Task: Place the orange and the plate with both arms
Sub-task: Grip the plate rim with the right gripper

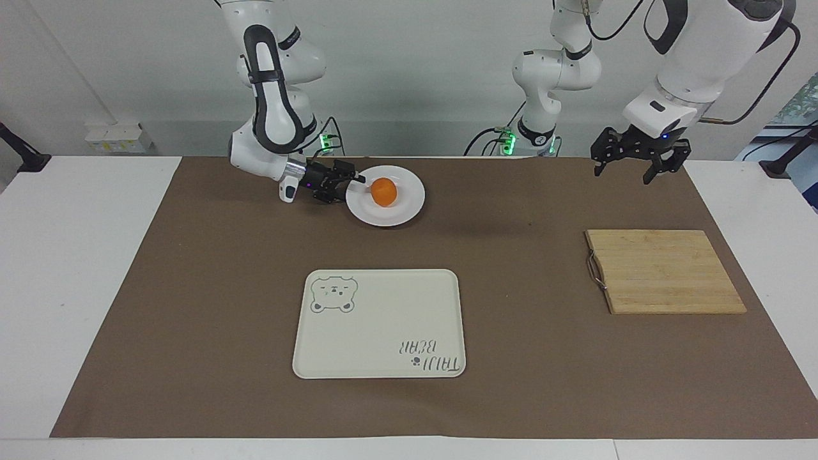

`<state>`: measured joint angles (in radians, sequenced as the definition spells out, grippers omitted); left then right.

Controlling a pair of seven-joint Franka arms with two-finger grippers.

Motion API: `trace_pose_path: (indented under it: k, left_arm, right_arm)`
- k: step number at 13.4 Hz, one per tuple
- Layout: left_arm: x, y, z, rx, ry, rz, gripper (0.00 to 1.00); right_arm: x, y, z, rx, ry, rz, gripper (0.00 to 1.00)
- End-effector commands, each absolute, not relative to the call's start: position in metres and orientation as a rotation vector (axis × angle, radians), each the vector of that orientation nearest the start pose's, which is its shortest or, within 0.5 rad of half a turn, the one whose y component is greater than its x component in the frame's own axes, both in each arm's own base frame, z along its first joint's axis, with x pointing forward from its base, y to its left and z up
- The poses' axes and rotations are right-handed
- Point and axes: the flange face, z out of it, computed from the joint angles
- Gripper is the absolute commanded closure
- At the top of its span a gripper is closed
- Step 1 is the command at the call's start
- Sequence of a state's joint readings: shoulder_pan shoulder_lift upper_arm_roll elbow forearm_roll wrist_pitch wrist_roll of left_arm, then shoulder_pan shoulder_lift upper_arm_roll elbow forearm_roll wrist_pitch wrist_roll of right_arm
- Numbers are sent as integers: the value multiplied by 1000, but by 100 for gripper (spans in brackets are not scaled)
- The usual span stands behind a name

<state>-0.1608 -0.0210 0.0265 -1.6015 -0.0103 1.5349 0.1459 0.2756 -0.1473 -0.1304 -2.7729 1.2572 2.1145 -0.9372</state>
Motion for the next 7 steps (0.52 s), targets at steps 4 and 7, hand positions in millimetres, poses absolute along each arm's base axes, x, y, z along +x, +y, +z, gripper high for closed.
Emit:
trace_pose_path:
  k: [4,7]
  left_arm:
    - [534,-75,624,-3109,459,22,0]
    - [537,-71,628,-3107,446,-7,0]
  right_arm:
    - [326,94,238,-2173,-114,35,0]
    - [324,94,237,-2175,-114,39,4]
